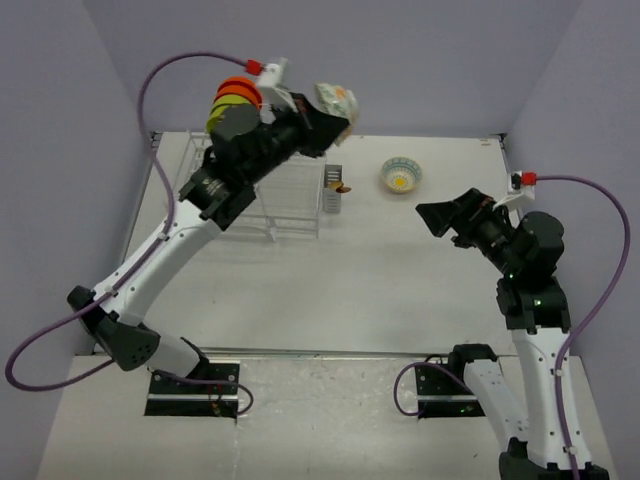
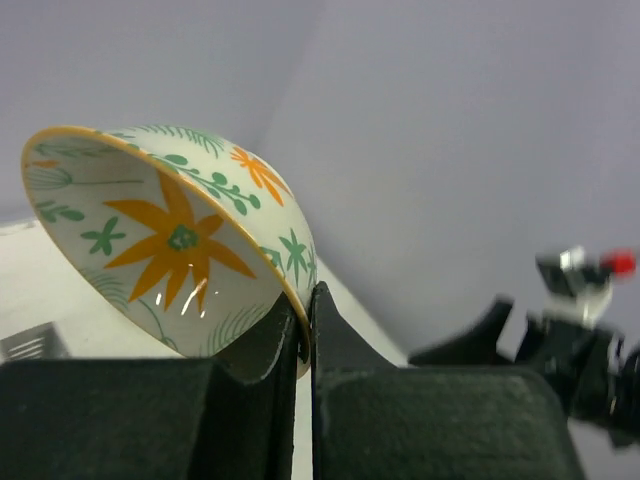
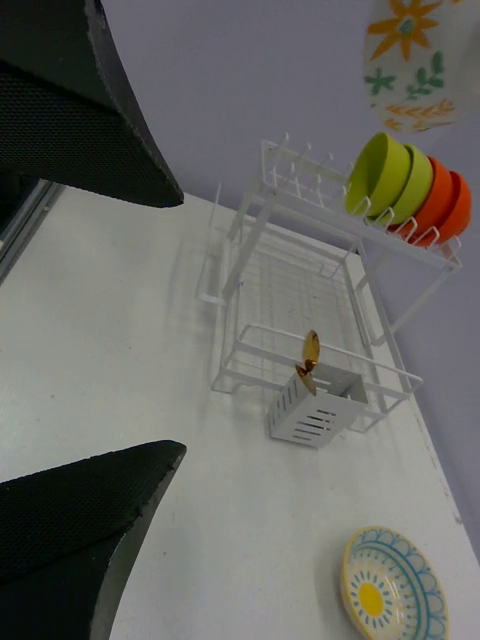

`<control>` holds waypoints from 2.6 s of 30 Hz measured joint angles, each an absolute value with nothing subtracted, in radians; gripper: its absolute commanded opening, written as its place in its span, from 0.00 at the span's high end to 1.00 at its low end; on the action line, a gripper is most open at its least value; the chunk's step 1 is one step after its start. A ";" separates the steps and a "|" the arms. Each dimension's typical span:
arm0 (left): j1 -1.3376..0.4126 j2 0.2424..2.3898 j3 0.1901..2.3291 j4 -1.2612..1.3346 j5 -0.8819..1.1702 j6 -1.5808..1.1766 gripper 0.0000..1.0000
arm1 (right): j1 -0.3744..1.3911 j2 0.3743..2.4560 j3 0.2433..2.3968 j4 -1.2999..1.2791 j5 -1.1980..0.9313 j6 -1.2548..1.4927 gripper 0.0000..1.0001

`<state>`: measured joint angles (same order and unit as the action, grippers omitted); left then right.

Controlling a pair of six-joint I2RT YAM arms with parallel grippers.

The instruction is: Unload the bowls from the dish rack

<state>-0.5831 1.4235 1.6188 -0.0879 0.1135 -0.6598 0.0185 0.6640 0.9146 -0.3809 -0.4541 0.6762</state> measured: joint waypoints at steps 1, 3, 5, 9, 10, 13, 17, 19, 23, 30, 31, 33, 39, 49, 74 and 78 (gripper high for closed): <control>-0.654 1.456 1.668 -0.119 0.114 -0.590 1.00 | 0.019 0.677 0.944 -0.396 -0.443 0.669 0.01; -0.817 1.509 1.725 -0.208 0.098 -0.413 1.00 | 0.019 0.698 1.023 -0.457 -0.396 0.638 0.01; -0.929 1.537 1.726 -0.307 0.074 -0.264 1.00 | 0.019 0.724 1.107 -0.496 -0.367 0.603 0.01; -1.091 1.590 1.646 -0.449 -0.069 0.001 1.00 | 0.019 0.808 1.262 -0.602 -0.302 0.511 0.01; -1.122 1.605 1.619 -0.478 -0.094 0.051 1.00 | 0.019 0.826 1.275 -0.620 -0.286 0.491 0.02; -1.172 1.635 1.557 -0.545 -0.110 0.150 1.00 | 0.041 0.878 1.267 -0.684 -0.249 0.447 0.04; -1.185 1.653 1.523 -0.625 -0.080 0.276 1.00 | 0.186 0.991 1.264 -0.775 -0.194 0.399 0.06; -1.185 1.653 1.525 -0.641 -0.053 0.324 1.00 | 0.269 1.061 1.263 -0.805 -0.176 0.379 0.09; -1.185 1.653 1.538 -0.691 0.030 0.402 1.00 | 0.384 1.173 1.250 -0.850 -0.146 0.352 0.25; -1.187 1.665 1.552 -0.741 0.053 0.444 1.00 | 0.476 1.254 1.250 -0.909 -0.062 0.337 0.80; -1.187 1.670 1.554 -0.746 0.050 0.449 1.00 | 0.476 1.257 1.250 -0.916 -0.042 0.332 0.88; -1.187 1.679 1.555 -0.743 0.046 0.461 1.00 | 0.478 1.257 1.250 -0.922 -0.029 0.329 1.00; -1.187 1.684 1.564 -0.743 0.005 0.467 0.63 | 0.482 1.258 1.250 -0.935 0.011 0.314 1.00; -1.186 1.541 1.467 -0.651 -0.187 0.375 0.00 | 0.314 1.261 1.224 -0.760 0.005 0.387 1.00; -1.179 0.707 0.994 -0.657 -0.785 -0.247 0.00 | 0.085 1.847 1.308 0.036 0.270 0.756 1.00; -1.179 0.687 0.943 -0.635 -0.801 -0.238 0.00 | 0.084 1.888 1.315 0.084 0.262 0.767 0.99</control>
<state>-1.1793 0.6868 0.9428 -0.6353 -0.8013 -0.2382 0.0845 1.8881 1.3148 0.0845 0.2619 0.7666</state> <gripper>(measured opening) 0.997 0.037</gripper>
